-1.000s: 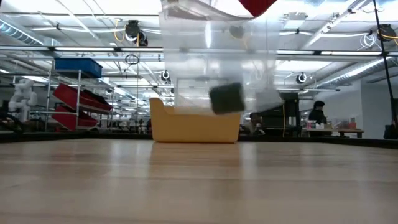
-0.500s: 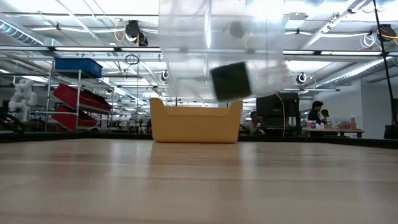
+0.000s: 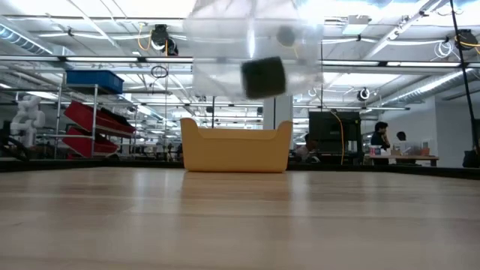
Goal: Roll bandage
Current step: Put the red bandage into the transparent zip bag
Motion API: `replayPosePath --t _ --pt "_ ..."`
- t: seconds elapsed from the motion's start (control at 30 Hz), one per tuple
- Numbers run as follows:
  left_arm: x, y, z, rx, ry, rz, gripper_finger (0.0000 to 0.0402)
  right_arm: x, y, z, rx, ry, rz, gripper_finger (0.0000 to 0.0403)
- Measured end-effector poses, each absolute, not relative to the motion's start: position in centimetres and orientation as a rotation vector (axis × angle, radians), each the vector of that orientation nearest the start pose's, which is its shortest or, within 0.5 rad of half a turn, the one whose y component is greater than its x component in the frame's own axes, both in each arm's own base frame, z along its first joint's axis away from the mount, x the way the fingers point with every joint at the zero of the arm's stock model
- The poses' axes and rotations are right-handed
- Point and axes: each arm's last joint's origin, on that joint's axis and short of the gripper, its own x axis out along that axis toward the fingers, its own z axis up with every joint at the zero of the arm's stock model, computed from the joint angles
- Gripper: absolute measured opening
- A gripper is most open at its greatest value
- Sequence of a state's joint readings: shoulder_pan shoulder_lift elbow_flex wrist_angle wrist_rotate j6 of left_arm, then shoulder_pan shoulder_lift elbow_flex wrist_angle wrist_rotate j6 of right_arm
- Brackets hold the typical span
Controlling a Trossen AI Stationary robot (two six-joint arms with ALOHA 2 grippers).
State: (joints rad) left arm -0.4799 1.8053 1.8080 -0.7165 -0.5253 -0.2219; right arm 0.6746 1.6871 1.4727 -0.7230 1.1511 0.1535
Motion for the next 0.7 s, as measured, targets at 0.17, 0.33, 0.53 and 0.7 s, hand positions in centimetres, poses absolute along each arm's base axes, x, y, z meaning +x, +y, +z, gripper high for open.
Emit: replayPosePath --t 0.17,0.33,0.53,0.7 --pt "35.9 -17.4 36.3 0.138 0.584 0.084 0.0000 29.1 19.6 30.8 -0.596 0.538 -0.487 0.0025" --pt "36.1 -17.5 36.4 0.144 0.572 0.059 0.0000 29.2 19.7 30.9 -0.566 0.523 -0.492 0.0025" --pt "36.4 -17.6 36.4 0.165 0.552 0.052 0.0000 29.6 19.8 30.9 -0.497 0.549 -0.398 0.0025" --pt "36.6 -18.2 37.0 0.176 0.482 -0.019 0.0000 30.0 19.3 30.8 -0.475 0.568 -0.374 0.0025"
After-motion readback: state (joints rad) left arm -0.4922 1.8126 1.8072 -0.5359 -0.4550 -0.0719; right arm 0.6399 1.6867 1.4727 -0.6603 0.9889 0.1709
